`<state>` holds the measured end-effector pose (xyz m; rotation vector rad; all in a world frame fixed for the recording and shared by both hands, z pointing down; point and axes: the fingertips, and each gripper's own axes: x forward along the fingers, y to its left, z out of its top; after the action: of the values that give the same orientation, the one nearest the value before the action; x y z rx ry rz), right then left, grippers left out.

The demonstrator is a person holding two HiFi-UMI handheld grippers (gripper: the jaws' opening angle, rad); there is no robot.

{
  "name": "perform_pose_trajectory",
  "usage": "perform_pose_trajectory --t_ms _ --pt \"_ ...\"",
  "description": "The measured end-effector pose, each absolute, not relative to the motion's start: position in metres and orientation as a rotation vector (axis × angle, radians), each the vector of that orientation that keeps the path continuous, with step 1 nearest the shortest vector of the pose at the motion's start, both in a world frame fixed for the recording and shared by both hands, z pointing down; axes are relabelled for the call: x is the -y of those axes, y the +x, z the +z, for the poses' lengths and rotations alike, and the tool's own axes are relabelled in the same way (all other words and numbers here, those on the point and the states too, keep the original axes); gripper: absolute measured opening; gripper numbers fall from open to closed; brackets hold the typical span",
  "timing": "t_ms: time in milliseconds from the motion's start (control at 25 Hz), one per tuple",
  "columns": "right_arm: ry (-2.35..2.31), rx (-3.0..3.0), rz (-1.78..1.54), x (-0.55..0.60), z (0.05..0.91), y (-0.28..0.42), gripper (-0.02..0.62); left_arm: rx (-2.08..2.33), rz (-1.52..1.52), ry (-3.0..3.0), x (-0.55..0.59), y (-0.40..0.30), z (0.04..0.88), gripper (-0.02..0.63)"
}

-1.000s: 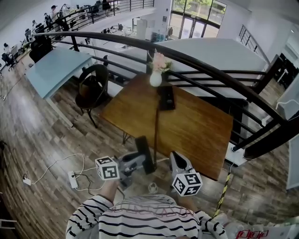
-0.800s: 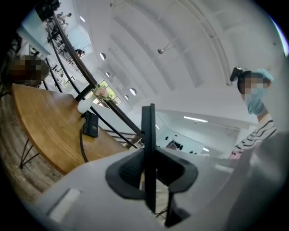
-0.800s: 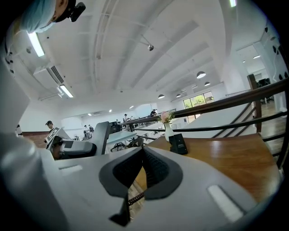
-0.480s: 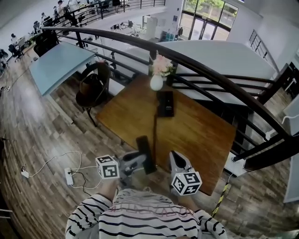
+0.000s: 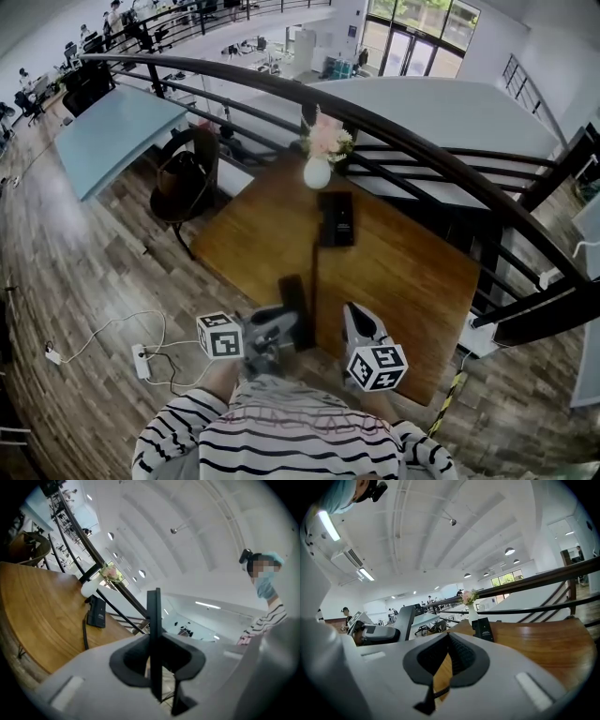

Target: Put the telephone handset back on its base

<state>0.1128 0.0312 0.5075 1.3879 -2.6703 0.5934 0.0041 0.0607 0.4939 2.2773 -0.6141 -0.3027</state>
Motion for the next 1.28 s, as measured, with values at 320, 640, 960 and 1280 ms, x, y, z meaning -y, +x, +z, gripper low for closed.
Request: perform_pose_trajectory --t_ms 320,640,960,1280 --pt "1.473 2.621 0.581 0.034 0.493 0.064 0.0 0.525 -0.286 2.291 0.015 -0.044 0.479 0.077" --pt "1.61 2.547 0.604 0.079 0.505 0.03 0.0 0.411 -0.244 2.304 0.078 -0.078 0.487 0.077" --pt "1.761 2.456 0.648 0.104 0.515 0.021 0.0 0.297 -0.195 2.294 0.121 -0.09 0.492 0.077" --pt "1.79 2.417 0.663 0.124 0.52 0.023 0.0 0.274 -0.179 2.281 0.156 -0.088 0.503 0.077"
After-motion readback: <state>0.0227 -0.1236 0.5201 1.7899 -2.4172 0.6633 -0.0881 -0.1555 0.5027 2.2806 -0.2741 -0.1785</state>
